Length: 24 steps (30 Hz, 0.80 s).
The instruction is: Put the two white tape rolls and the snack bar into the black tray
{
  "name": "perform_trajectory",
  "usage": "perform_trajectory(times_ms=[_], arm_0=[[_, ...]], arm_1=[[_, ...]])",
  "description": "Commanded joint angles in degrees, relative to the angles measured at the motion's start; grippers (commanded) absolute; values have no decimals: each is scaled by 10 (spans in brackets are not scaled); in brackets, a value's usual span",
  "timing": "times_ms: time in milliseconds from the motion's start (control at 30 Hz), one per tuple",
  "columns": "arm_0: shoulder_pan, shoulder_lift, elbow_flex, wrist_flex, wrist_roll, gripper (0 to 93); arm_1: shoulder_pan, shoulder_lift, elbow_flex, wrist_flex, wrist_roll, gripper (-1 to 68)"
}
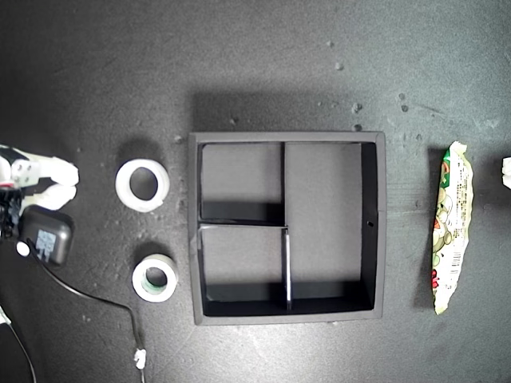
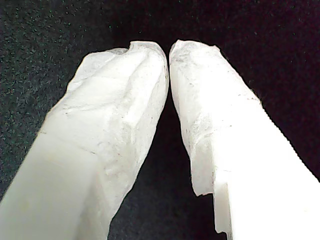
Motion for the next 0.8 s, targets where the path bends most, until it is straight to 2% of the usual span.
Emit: perform_trajectory(times_ms=[0, 467, 600, 667, 767], arm_0=[[-26, 29, 33, 22, -138, 5], [-20, 29, 33, 22, -147, 1], [41, 28, 33, 18, -186, 1], [63, 27, 33, 18, -208, 0], [92, 27, 33, 6, -206, 0]], arm_1=[[16, 0, 7, 1, -33, 0], [18, 0, 7, -13, -35, -1], [2, 0, 7, -178, -32, -3], [6, 0, 7, -222, -35, -3], [2, 0, 7, -297, -33, -3]])
